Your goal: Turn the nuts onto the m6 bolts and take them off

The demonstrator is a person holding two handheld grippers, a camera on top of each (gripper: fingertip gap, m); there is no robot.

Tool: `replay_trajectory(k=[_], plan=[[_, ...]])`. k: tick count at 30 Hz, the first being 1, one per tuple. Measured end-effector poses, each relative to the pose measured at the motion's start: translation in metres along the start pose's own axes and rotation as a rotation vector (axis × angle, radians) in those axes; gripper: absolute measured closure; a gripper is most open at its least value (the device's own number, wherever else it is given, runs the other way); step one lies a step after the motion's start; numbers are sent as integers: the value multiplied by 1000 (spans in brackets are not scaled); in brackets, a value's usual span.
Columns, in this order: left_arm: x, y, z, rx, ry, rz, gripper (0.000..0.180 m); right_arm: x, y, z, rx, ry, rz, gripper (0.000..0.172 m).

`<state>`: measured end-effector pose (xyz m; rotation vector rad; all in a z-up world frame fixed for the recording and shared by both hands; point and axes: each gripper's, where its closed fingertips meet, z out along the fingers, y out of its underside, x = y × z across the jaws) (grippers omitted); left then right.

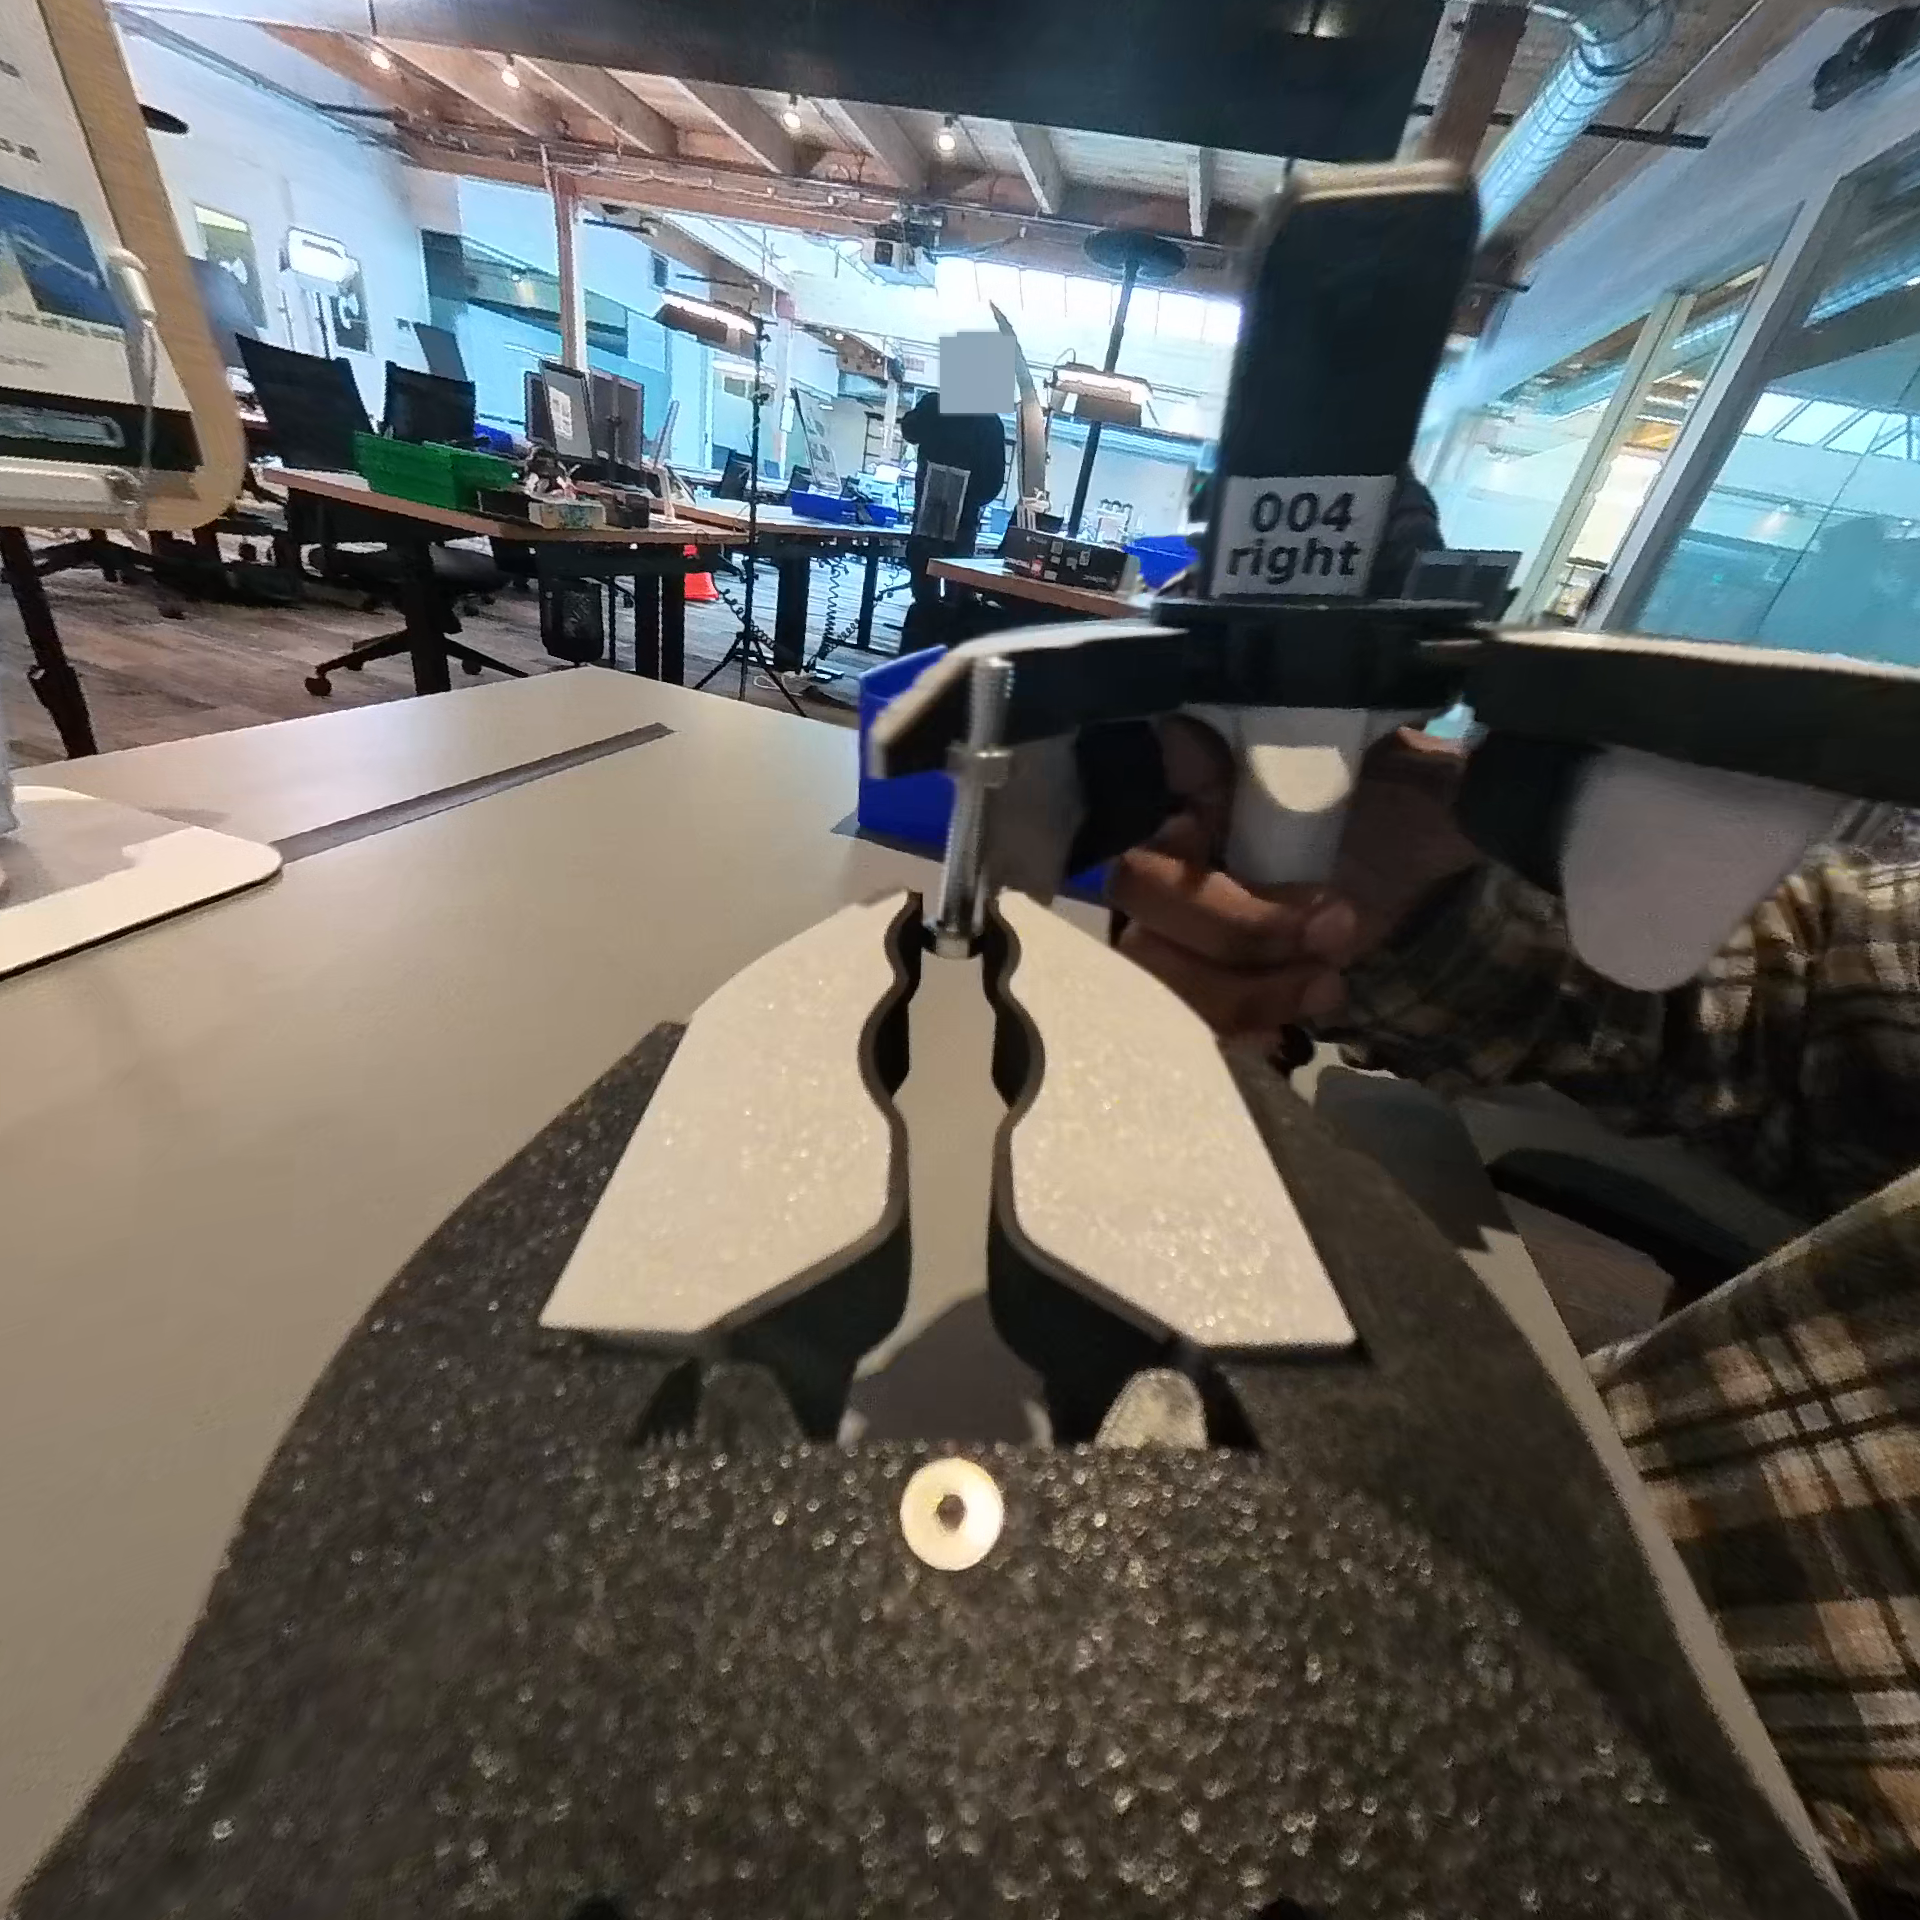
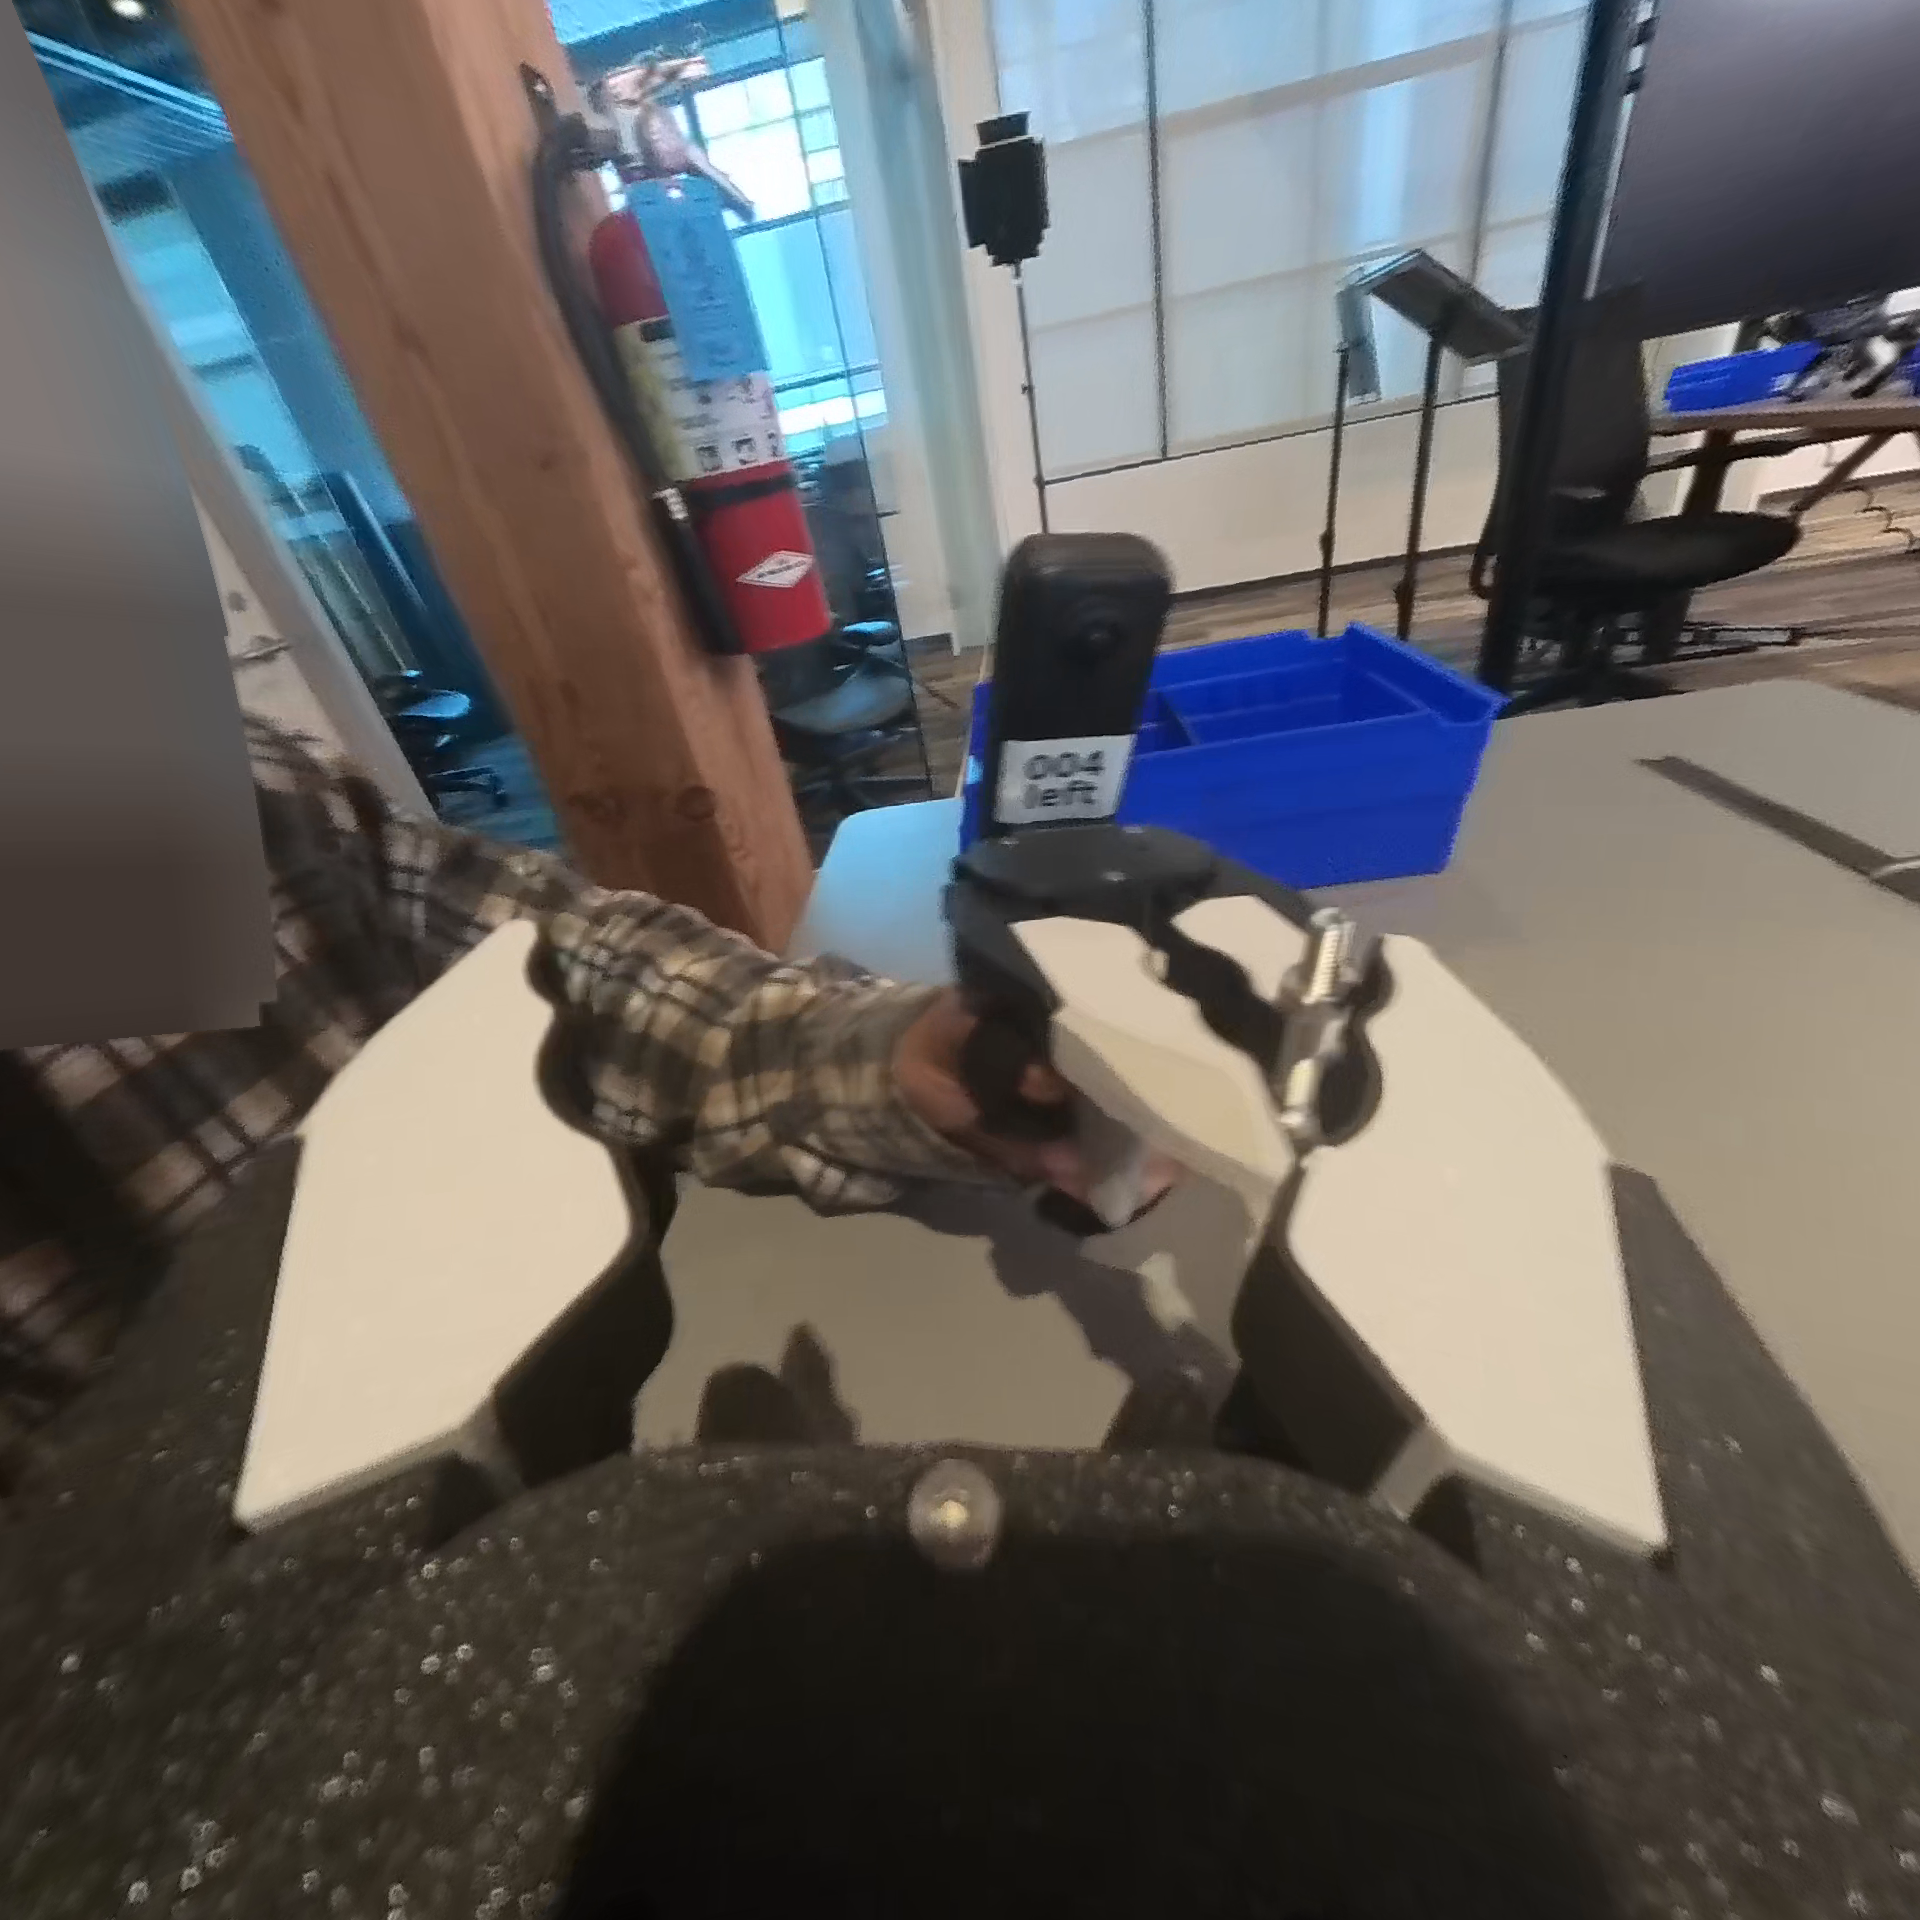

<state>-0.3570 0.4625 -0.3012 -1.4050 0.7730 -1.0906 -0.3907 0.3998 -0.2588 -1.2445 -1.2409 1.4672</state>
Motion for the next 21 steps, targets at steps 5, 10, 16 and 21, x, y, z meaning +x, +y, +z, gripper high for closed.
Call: replay_trajectory(k=[5,10,16,21], plan=[[-4,-5,-4,22,-4,-15,170,-1,-1,-13,-4,67,-44,35],[2,-2,0,12,10,-1,170,6,1,5,-21,12,-8,34],[-2,-6,-4,22,4,-6,170,-4,5,-13,-42,60,-51,36],[3,-1,1,4,11,7,170,4,5,7,-59,15,-28,34]])
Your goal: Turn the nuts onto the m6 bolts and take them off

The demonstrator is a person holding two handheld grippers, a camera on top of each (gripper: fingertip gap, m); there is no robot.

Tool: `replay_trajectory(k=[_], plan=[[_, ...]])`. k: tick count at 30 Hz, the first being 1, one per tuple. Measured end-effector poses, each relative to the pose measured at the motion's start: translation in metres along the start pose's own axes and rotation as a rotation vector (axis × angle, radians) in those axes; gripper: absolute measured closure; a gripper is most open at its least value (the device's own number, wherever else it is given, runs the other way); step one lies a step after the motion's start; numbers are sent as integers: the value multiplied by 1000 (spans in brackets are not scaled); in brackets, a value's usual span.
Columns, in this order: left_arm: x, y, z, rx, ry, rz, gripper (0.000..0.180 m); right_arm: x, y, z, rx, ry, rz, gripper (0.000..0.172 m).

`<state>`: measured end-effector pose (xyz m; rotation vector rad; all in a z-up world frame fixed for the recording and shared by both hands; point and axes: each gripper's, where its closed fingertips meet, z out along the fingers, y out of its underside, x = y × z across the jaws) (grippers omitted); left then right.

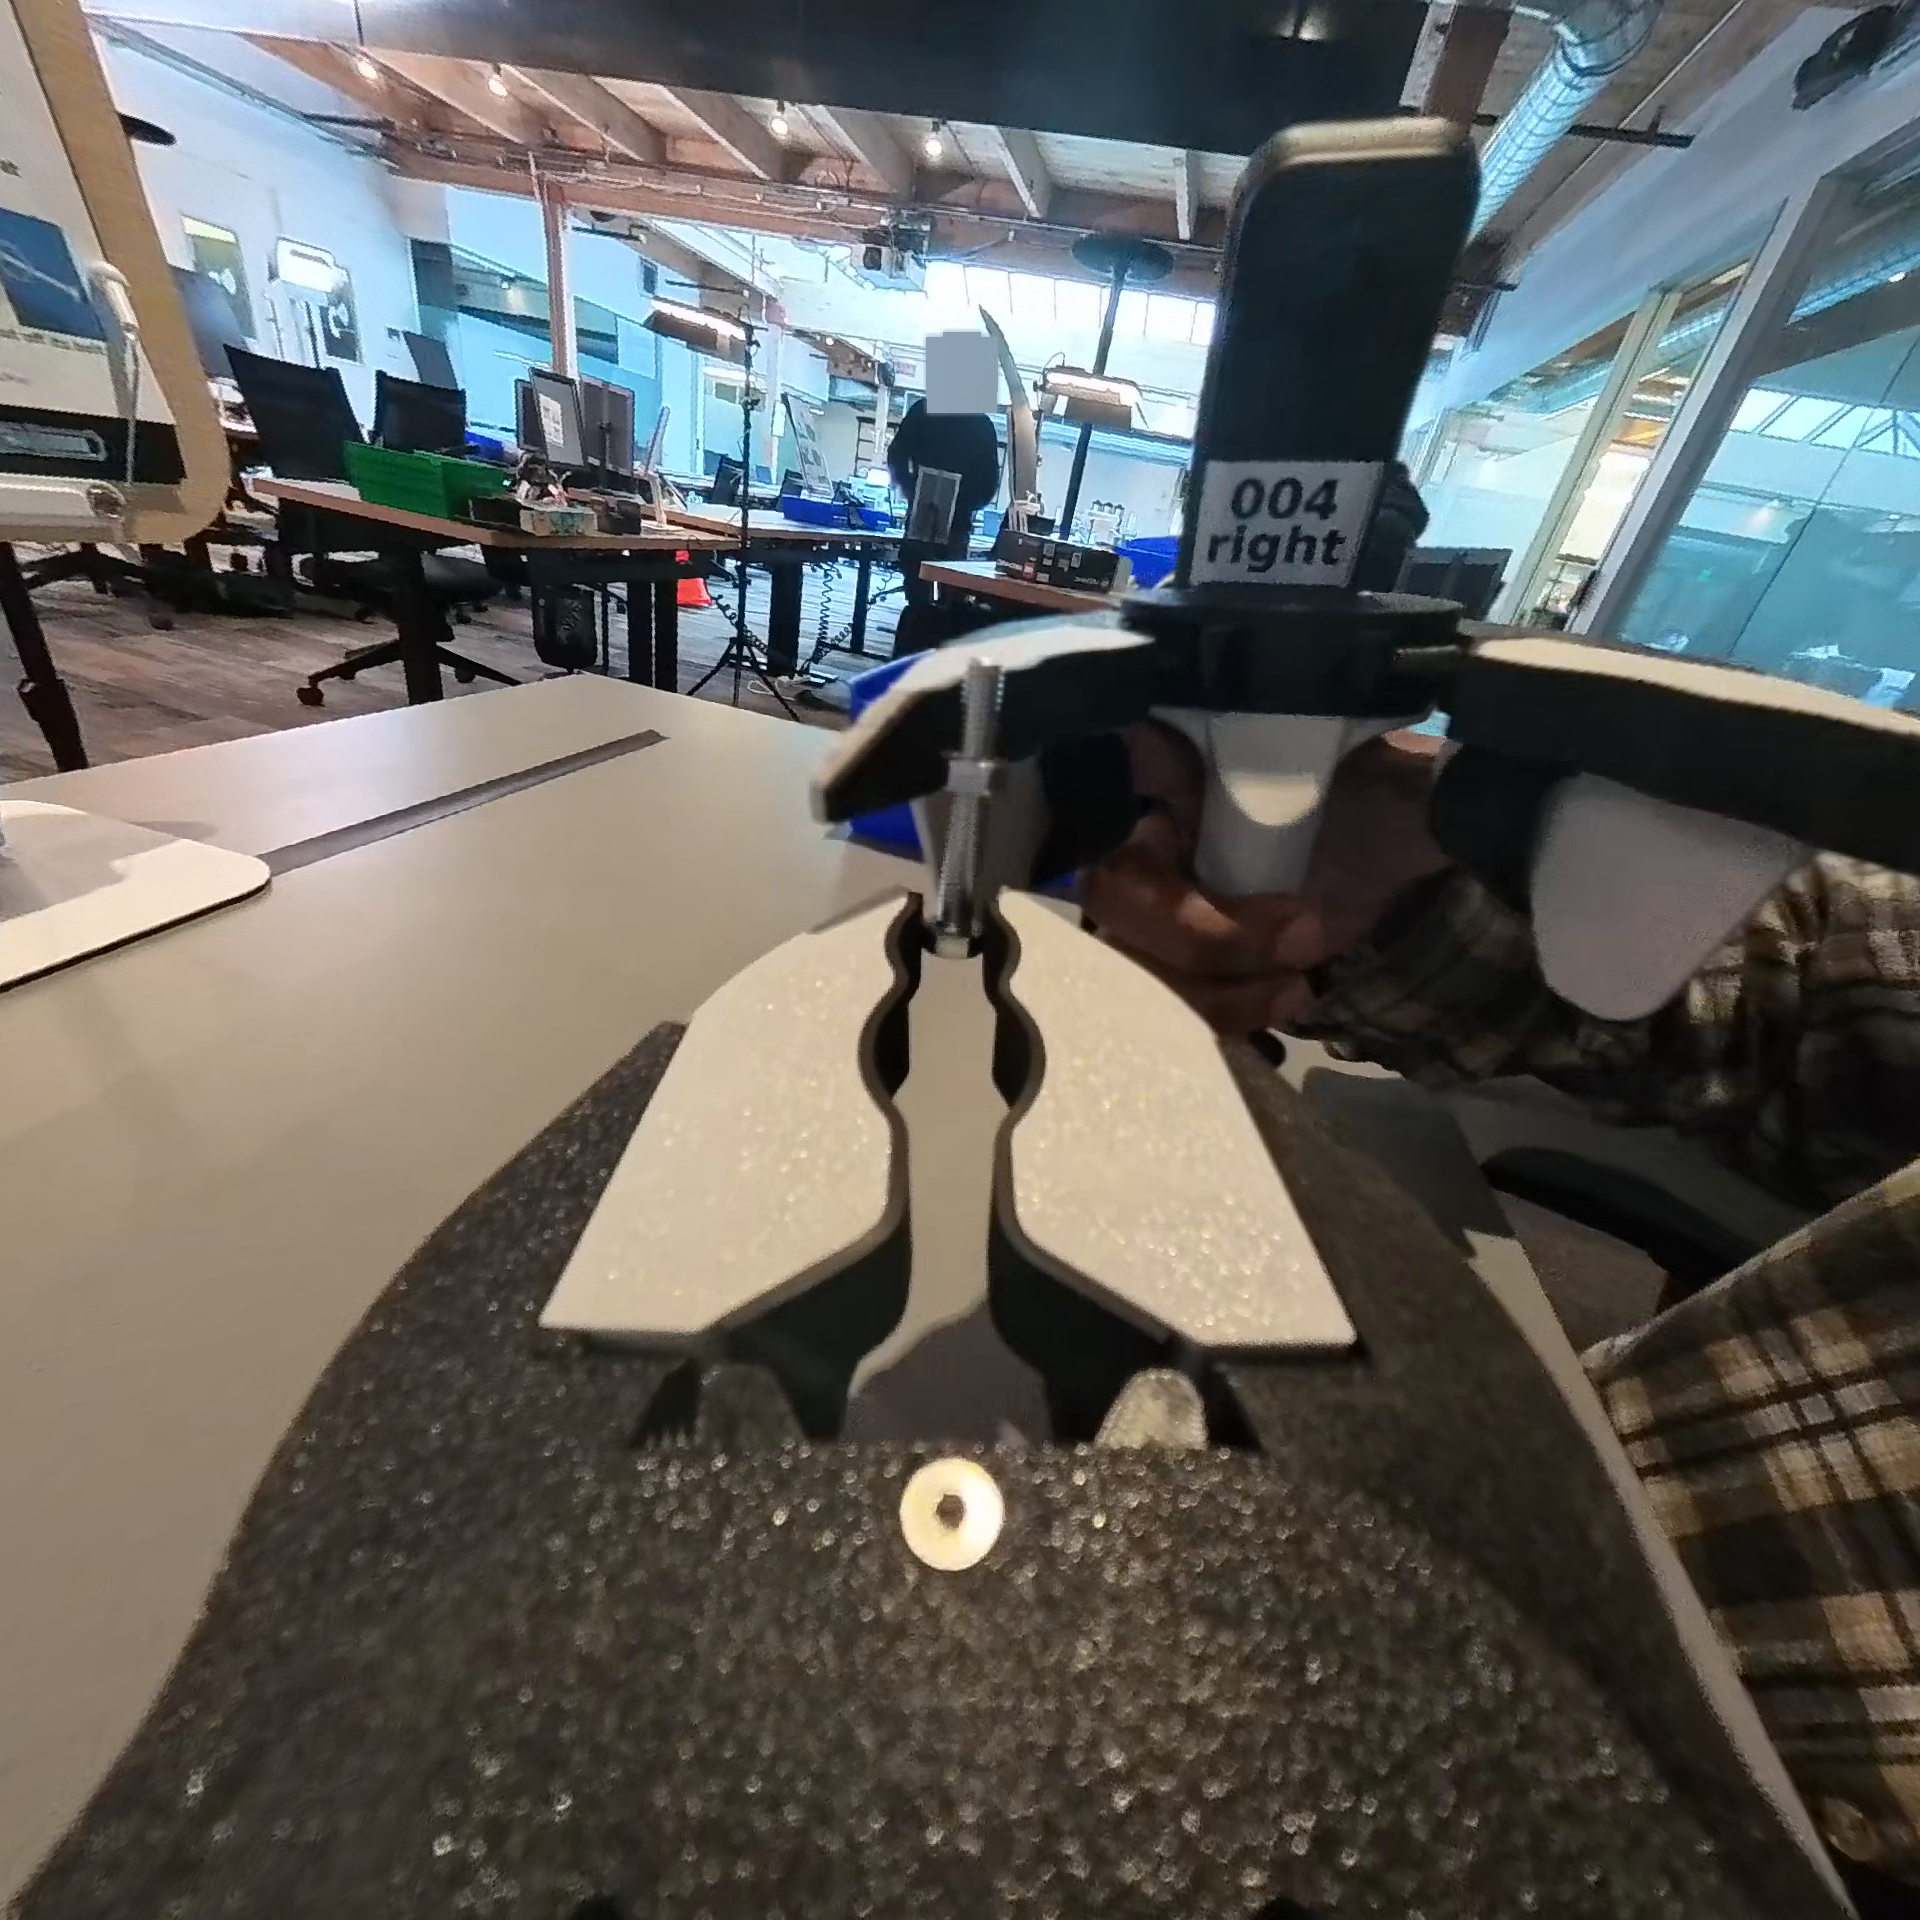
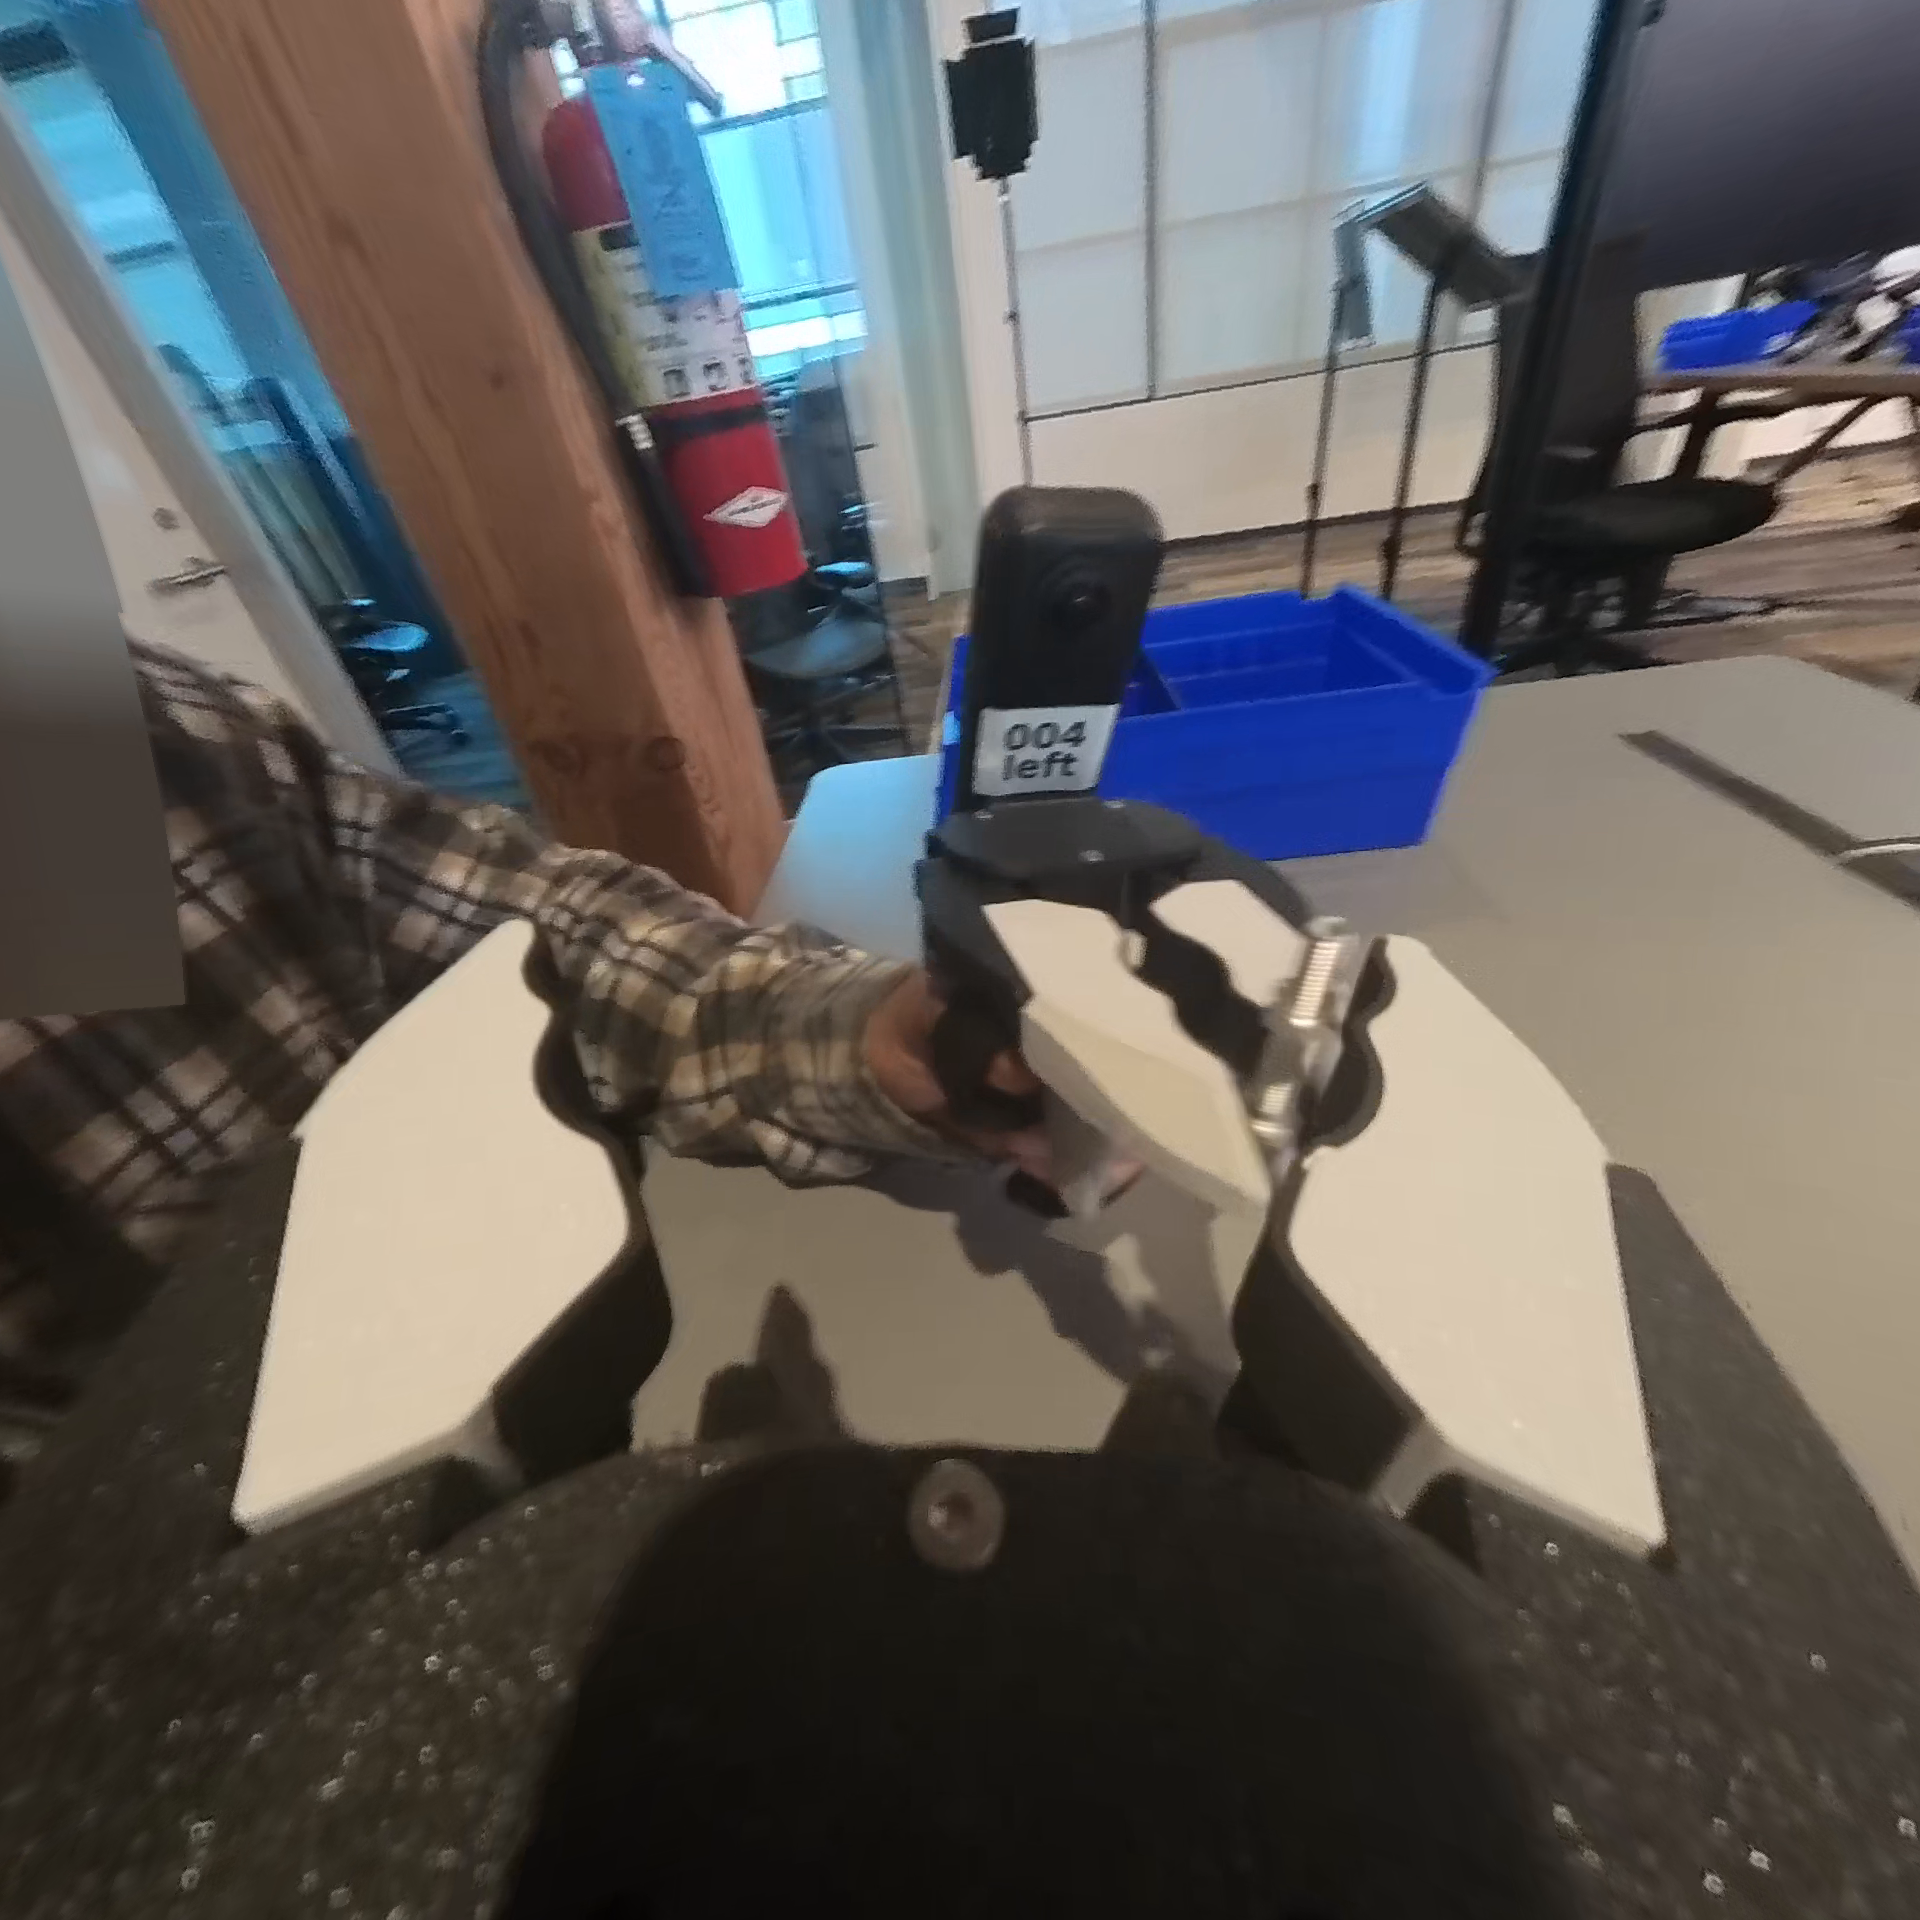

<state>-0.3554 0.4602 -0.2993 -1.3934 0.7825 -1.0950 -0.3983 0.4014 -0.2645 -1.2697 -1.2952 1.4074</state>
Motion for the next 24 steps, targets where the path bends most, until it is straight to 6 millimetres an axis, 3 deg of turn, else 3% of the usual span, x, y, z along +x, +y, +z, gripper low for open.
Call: replay_trajectory(k=[5,9,12,14,16,19,22,24], plan=[[-5,-4,-5,15,-11,-6,170,-10,3,-16,0,43,-28,34],[-1,1,-1,1,3,-9,170,4,-6,-7,32,39,-8,34],[-4,0,-3,1,-8,-8,170,-5,-1,-3,14,-3,14,33],[-7,-1,-5,4,-16,-14,170,-11,2,-13,2,18,-11,34],[-7,-2,-5,7,-8,-19,170,-7,-2,-26,19,67,-34,43],[0,1,-1,-4,11,-9,170,15,-18,-38,67,153,-59,76],[4,3,1,-11,20,4,170,31,-26,-38,94,179,-56,124],[5,2,1,-8,24,8,170,40,-20,-35,59,197,-64,133]])
